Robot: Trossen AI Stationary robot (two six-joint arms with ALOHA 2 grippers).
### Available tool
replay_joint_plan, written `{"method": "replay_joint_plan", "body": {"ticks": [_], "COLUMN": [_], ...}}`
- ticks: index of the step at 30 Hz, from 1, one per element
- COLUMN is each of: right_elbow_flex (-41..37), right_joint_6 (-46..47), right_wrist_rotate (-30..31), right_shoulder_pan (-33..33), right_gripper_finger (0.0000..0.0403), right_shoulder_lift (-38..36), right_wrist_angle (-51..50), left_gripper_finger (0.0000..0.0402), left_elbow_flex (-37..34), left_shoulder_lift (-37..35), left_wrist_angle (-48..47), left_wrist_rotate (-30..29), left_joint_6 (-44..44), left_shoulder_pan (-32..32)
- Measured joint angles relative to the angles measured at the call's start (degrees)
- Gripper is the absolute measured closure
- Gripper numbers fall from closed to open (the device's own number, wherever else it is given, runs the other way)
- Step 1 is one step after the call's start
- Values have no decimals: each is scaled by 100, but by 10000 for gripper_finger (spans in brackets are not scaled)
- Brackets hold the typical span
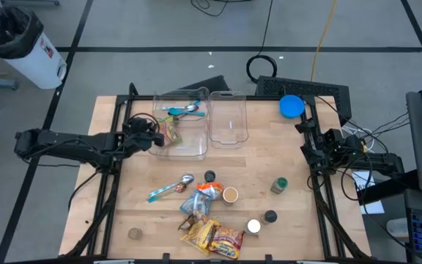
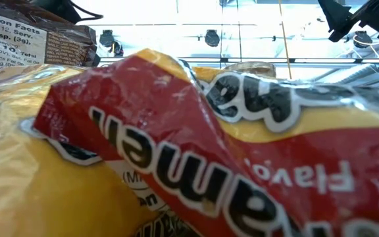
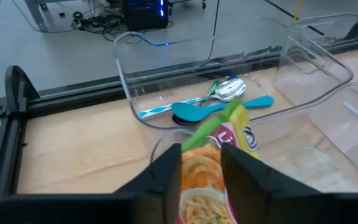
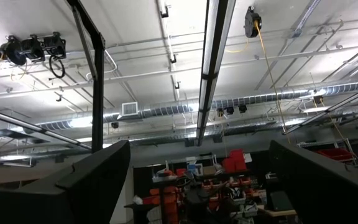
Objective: Pick & Place Food Item
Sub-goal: Put the green noodle pack into the bottom left transparent bin, then put the green patterned spoon into the top left transparent bin
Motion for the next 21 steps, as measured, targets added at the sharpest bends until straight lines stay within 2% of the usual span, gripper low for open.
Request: {"method": "replay_joint_plan", "body": {"ticks": [5, 9, 17, 21], "right_elbow_flex": [0, 0, 0, 0], "right_joint_6": [-2, -2, -2, -1], "right_wrist_rotate": [0, 0, 0, 0], "right_shoulder_pan": [0, 0, 0, 0], "right_gripper_finger": [23, 23, 23, 23], "right_shoulder_lift": [0, 0, -1, -1], "right_wrist_angle": [0, 1, 0, 0], "left_gripper_finger": [219, 185, 158, 158], "left_elbow_flex": [0, 0, 0, 0], "left_shoulder_lift": [-72, -206, -328, -314], "left_wrist_angle": [255, 962, 3572, 4590], "left_wrist_rotate": [56, 93, 150, 151], "left_joint_6": [625, 1466, 3802, 4281], "left_shoulder_pan": [58, 56, 56, 56]}}
